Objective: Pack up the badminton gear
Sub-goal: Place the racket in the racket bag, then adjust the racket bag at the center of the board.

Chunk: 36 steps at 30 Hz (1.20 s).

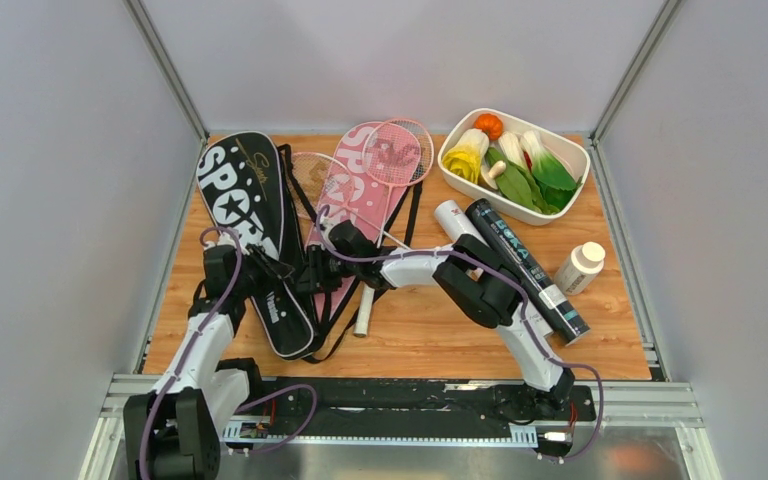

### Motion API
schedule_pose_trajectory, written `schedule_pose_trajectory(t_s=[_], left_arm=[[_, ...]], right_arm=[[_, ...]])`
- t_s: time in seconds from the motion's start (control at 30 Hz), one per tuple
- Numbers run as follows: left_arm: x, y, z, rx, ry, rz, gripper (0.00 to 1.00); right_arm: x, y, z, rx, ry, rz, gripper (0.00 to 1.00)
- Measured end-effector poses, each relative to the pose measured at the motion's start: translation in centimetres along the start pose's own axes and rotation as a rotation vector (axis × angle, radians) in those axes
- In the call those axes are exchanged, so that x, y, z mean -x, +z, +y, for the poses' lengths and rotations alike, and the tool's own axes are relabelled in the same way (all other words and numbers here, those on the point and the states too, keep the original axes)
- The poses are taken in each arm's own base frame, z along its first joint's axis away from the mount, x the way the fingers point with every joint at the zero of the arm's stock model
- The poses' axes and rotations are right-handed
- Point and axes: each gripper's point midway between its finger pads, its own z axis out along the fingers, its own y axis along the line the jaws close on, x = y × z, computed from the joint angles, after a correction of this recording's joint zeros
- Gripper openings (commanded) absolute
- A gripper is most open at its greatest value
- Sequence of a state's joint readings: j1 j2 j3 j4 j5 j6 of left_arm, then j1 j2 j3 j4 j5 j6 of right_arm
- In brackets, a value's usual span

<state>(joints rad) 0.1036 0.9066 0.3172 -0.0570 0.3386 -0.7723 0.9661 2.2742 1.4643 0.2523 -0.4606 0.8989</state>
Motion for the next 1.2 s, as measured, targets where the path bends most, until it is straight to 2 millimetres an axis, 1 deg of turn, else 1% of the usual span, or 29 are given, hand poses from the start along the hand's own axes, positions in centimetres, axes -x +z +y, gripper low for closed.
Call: schedule_pose_trajectory(t_s=[0.1,0.13,0.23,0.33,0.4,0.47,0.57,0.63,0.7,0.83,0.9,0.97,1.07,1.13,1.17,1.2], left_arm=[[0.3,-0.3,-0.5,0.009,0.018,0.017,0.45],[0.4,-0.4,-0.6,0.013,0.023,0.02,0.48],[1.2,-0.8,-1.2,0.024,0.045,0.015,0.49],[2.2,-1.2,-1.6,0.041,0.063,-0.002,0.49],[3.1,-1.4,-1.9,0.059,0.078,-0.024,0.48],[3.8,-1.6,-1.8,0.079,0.093,-0.048,0.45],[4.7,-1.6,-1.3,0.12,0.111,-0.083,0.39],[5.0,-1.4,-0.6,0.152,0.119,-0.093,0.38],[4.8,-0.9,-0.1,0.171,0.119,-0.079,0.37],[3.7,0.6,1.0,0.185,0.099,-0.02,0.37],[2.8,1.4,1.6,0.189,0.081,0.017,0.37],[2.4,2.0,1.8,0.184,0.068,0.037,0.37],[2.6,2.6,1.8,0.174,0.066,0.04,0.37],[2.6,2.8,1.7,0.171,0.066,0.043,0.37],[2.6,2.8,1.7,0.172,0.066,0.042,0.37],[2.6,2.8,1.7,0.173,0.066,0.042,0.36]], right_arm=[[0.3,-1.3,-0.3,-0.026,-0.015,-0.018,0.46],[0.3,-1.7,-0.4,-0.036,-0.02,-0.021,0.49],[0.9,-2.9,-0.6,-0.058,-0.031,-0.039,0.59],[1.5,-3.9,-0.9,-0.09,-0.044,-0.06,0.67],[2.0,-4.3,-1.2,-0.107,-0.055,-0.078,0.71],[2.5,-4.5,-1.4,-0.12,-0.066,-0.091,0.74],[3.1,-4.7,-1.8,-0.143,-0.091,-0.102,0.75],[4.0,-4.9,-1.6,-0.15,-0.11,-0.114,0.75],[5.4,-4.7,-0.5,-0.134,-0.14,-0.139,0.73],[8.9,-3.3,2.0,-0.076,-0.203,-0.194,0.7],[10.1,-2.4,2.3,-0.063,-0.218,-0.212,0.7],[10.4,-1.5,1.8,-0.069,-0.22,-0.214,0.71],[10.1,-0.2,-0.5,-0.113,-0.207,-0.199,0.73],[9.6,0.6,-2.4,-0.154,-0.2,-0.187,0.73],[9.5,0.9,-3.1,-0.164,-0.199,-0.183,0.73],[9.7,1.2,-3.0,-0.156,-0.2,-0.183,0.72]])
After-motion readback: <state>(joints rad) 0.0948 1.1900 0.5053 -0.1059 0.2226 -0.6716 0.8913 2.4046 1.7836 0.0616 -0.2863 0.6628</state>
